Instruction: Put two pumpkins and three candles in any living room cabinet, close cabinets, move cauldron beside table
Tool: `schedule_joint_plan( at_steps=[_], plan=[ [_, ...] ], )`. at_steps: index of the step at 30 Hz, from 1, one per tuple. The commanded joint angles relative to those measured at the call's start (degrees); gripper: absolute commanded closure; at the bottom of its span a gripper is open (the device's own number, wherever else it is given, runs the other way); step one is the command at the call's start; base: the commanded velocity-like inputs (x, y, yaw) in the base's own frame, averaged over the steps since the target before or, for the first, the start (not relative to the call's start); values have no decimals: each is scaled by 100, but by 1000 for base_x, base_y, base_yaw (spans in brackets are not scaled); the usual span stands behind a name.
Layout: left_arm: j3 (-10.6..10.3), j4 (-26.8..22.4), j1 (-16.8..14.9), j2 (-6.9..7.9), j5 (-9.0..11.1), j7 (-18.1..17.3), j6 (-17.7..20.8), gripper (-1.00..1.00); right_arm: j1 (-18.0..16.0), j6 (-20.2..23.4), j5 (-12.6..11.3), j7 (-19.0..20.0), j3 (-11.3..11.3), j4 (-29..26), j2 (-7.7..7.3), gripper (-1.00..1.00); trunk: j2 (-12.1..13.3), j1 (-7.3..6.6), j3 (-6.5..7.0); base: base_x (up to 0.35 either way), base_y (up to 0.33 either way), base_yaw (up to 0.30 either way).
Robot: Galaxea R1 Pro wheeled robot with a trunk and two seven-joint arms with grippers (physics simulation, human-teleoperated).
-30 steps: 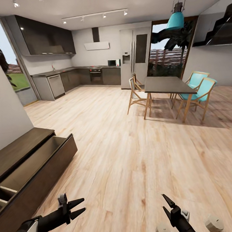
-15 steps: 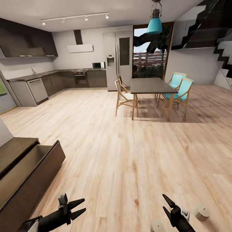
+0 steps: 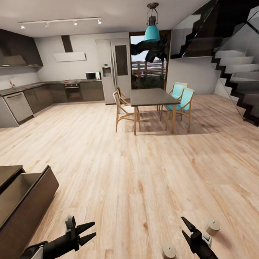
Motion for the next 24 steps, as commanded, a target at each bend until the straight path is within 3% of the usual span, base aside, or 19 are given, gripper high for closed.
schedule_joint_plan(
  at_steps=[1,24],
  plan=[
    [-35,0,-4,7,47,-7,52,-100,-7,60,-4,21,-28,9,0,-100,-3,0,-1,0,1,-274],
    [-38,0,-4,7,40,-5,52,-100,-4,55,-2,21,-28,9,0,-100,-3,0,98,0,0,-274]
  ],
)
